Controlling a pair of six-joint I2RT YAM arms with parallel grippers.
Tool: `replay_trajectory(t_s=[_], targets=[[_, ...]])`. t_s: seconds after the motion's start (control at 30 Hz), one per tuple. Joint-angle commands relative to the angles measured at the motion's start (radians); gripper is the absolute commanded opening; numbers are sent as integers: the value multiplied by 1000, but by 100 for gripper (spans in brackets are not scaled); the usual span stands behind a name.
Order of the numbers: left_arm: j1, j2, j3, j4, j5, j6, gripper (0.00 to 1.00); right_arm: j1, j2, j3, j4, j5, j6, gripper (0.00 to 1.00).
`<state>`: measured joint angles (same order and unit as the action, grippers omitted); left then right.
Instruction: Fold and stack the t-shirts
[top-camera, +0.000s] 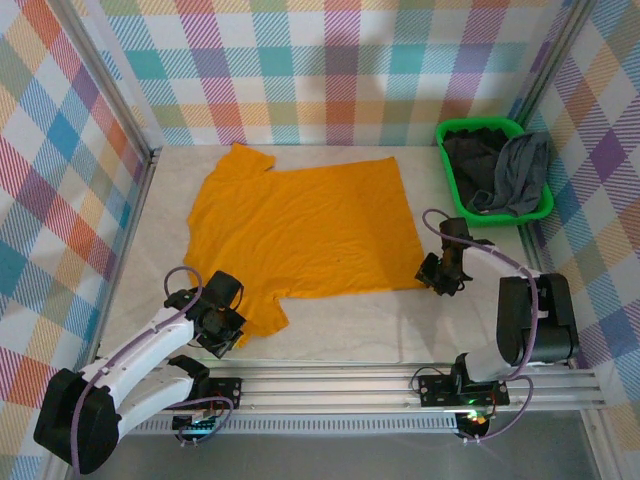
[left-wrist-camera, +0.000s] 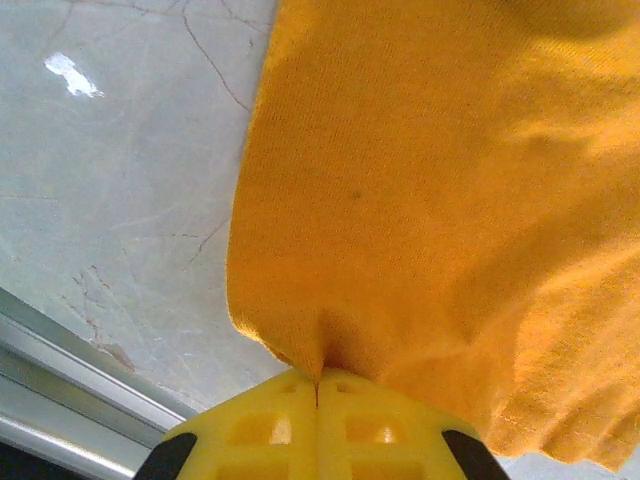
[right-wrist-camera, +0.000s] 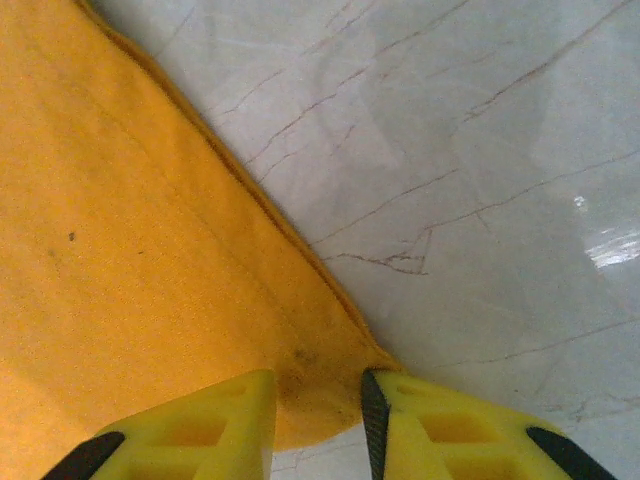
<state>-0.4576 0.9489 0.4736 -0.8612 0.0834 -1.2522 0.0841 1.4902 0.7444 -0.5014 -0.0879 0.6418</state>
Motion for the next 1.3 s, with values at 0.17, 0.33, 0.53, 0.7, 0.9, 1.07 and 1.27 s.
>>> replay_trajectory(t_s=[0.17,0.33,0.53,0.7,0.9,1.07,1.27], targets=[[-11,8,30,-12,-26,14,0,-6,-1,25,-98,89,-2,36],[-11,8,24,-6,-28,14,0,-6,26,39,-109,110,-13,41],[-11,5,25,-4,-27,19,0,-5,51,67,-127,117,-10,38],[-12,5,21,1,-24,24,0,-3,77,63,-128,103,-12,24],[-11,12,20,12,-25,30,0,1,83,32,-115,102,-4,9],[-11,-14,34,-36,-36,43,0,14,-2,24,-147,120,-21,0],[-27,-150,70,-173,-29,44,0,27,-169,21,-266,95,-31,0]])
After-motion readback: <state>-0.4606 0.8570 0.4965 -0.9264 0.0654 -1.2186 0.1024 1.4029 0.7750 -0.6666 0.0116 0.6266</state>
